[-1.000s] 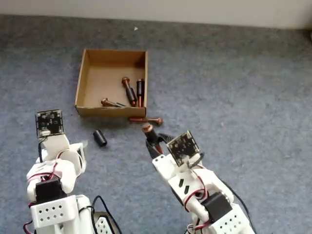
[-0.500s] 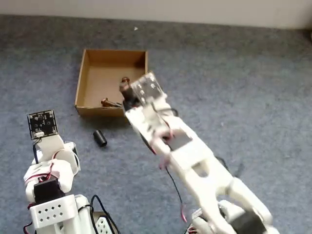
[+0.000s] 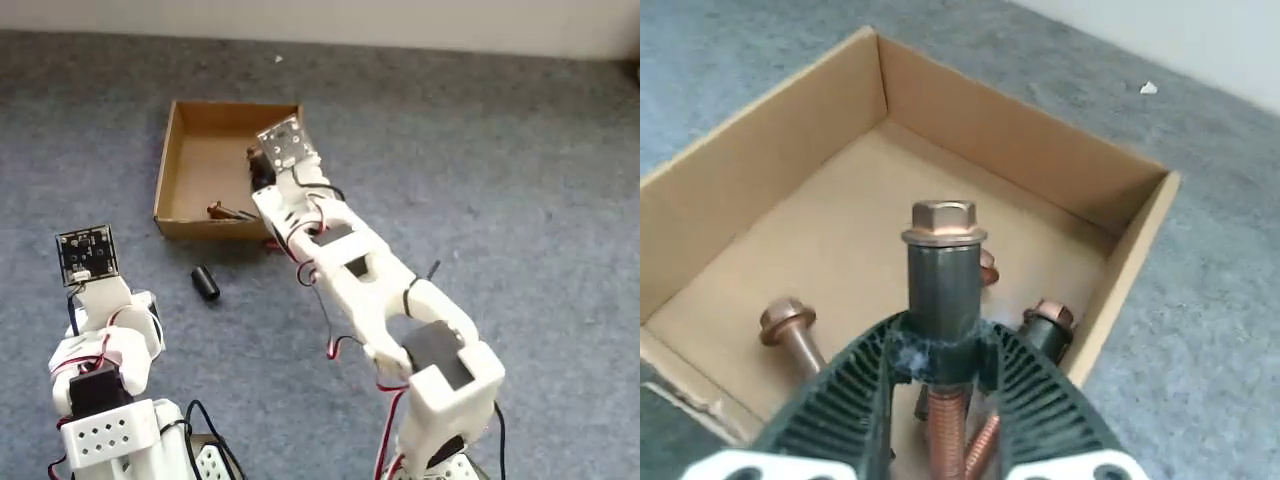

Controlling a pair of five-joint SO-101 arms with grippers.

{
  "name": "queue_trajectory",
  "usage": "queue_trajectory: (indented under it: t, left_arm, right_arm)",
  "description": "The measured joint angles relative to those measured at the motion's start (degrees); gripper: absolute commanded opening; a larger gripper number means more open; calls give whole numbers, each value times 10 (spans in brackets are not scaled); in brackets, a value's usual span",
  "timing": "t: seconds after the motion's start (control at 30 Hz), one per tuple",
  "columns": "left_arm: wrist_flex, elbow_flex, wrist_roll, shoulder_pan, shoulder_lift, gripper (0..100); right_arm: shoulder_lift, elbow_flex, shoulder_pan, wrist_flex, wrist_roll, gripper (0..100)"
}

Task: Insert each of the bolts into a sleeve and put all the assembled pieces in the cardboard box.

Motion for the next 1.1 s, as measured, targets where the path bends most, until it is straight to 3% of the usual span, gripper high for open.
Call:
queue_trajectory:
  t: [0.2,0.4,0.67,0.8,1.1]
  left_arm:
    - [0,0,0,0,0,85]
    - [0,0,0,-25,0,85]
    - [-18,0,1,-65,0,85]
    - [-24,0,1,-68,0,85]
    - [-25,0,1,-68,0,84]
  right_arm:
    - [15,-6,2,7,20,118]
    - [-64,-10,-10,115,21,118]
    - [-148,-4,-139,269,-17,118]
    - [-103,-16,-191,306,-42,118]
    - [75,-215,-199,455,-62,117]
